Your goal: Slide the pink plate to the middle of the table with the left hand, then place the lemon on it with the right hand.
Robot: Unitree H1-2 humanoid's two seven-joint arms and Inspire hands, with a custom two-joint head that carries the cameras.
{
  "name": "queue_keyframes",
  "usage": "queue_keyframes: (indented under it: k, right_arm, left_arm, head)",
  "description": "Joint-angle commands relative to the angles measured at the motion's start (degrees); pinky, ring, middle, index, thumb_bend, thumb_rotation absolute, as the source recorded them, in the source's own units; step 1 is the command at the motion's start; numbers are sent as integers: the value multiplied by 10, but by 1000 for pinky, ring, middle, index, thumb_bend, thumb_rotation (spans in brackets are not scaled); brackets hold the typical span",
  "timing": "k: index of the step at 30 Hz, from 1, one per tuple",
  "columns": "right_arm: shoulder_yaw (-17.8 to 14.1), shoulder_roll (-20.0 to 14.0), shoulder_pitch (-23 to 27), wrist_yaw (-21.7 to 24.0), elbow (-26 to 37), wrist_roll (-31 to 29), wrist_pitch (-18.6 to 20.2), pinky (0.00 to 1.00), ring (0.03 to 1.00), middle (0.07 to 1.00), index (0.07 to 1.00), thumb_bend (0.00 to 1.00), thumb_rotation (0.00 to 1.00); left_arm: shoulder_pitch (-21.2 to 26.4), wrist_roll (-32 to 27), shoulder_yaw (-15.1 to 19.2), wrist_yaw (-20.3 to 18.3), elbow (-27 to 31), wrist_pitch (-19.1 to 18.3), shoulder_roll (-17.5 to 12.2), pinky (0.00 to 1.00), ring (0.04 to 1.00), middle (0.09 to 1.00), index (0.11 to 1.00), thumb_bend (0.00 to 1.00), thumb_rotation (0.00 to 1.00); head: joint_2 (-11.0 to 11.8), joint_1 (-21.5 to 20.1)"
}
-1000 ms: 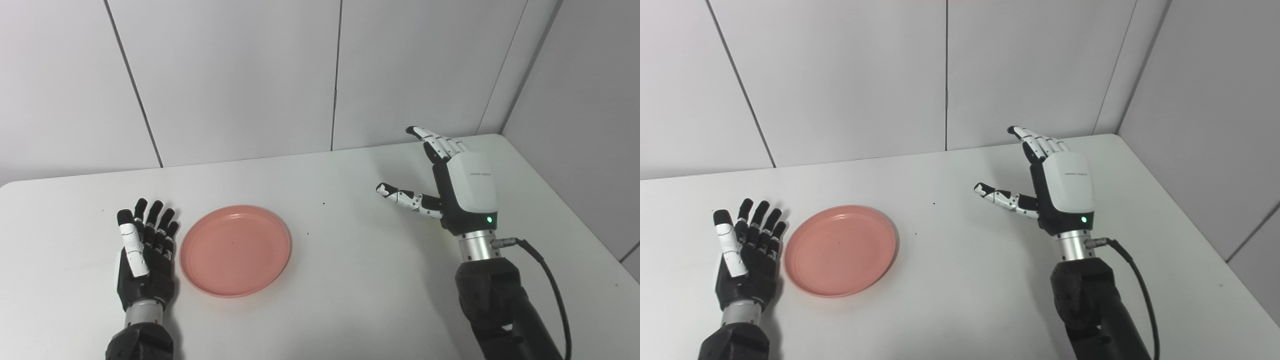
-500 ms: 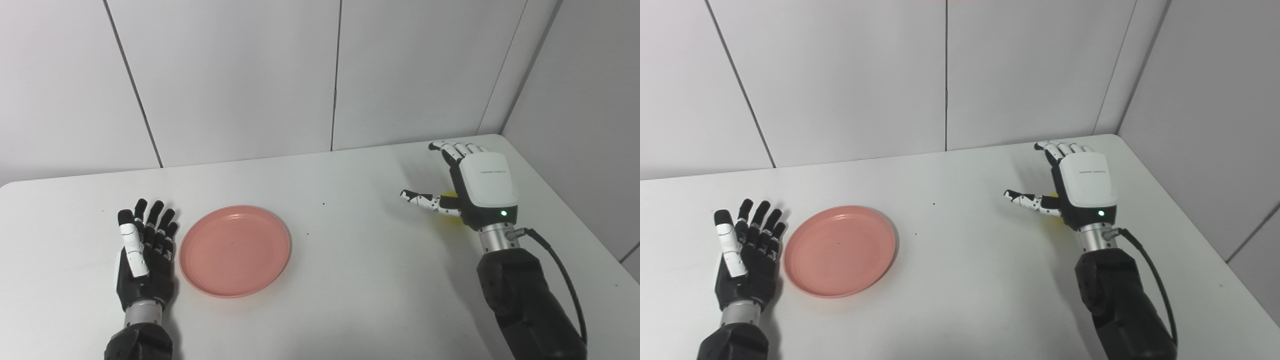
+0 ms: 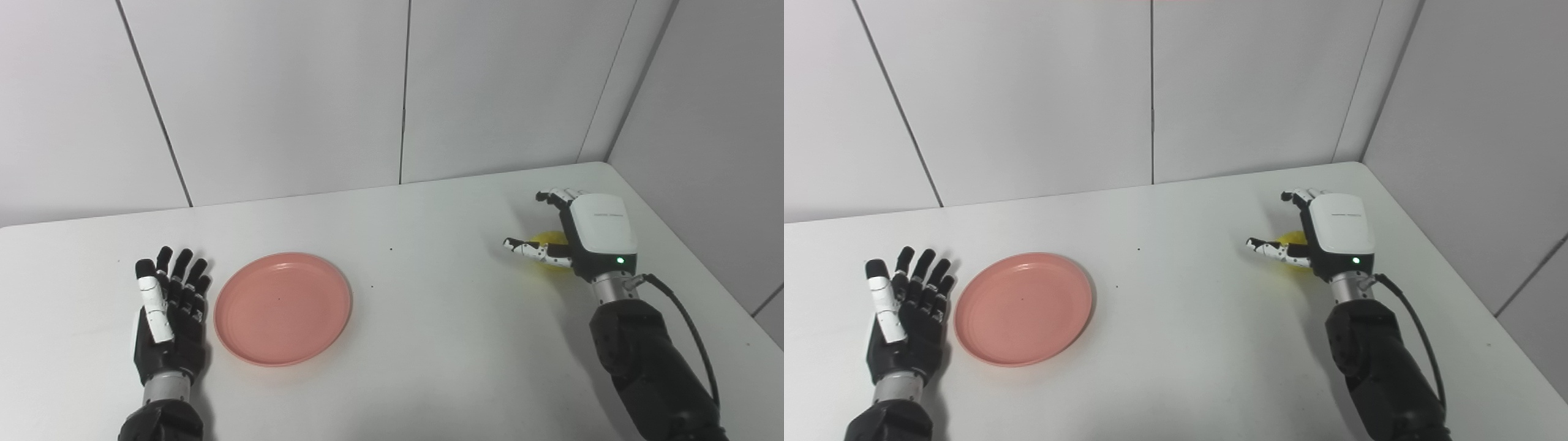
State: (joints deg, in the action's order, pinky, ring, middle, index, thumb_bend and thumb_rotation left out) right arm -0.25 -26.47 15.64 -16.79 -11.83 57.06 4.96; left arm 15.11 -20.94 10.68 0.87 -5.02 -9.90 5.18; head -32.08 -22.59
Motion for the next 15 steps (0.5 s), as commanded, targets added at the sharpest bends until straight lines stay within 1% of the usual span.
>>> queue_keyframes:
  k: [1, 4, 12, 14, 15]
  right_arm:
    - [2, -19, 27, -18, 0, 0, 15, 605, 641, 671, 662, 832, 804]
    - [8, -22, 29, -10, -12, -4, 20, 615, 641, 674, 665, 845, 822]
    - [16, -24, 34, 9, -29, -19, 43, 617, 649, 675, 671, 854, 818]
    - [20, -26, 34, 15, -28, -21, 49, 580, 633, 672, 673, 855, 828]
    - [22, -26, 34, 16, -28, -22, 52, 546, 603, 653, 673, 853, 823]
  left_arm:
    - [-10, 1, -1, 5, -5, -17, 1, 990, 921, 951, 958, 953, 831]
    - [-10, 1, -2, 5, -6, -16, 1, 984, 922, 950, 952, 956, 830]
    - [-12, -1, -1, 7, -2, -18, 4, 989, 922, 953, 951, 953, 823]
    - [-13, -1, -1, 6, -2, -17, 4, 991, 924, 955, 956, 957, 825]
    - [-13, -2, -1, 6, -2, -17, 4, 992, 923, 954, 958, 962, 820]
  head:
    - [0, 0]
    - [0, 1]
    - [-1, 3]
    - [-1, 3]
    - [-1, 3]
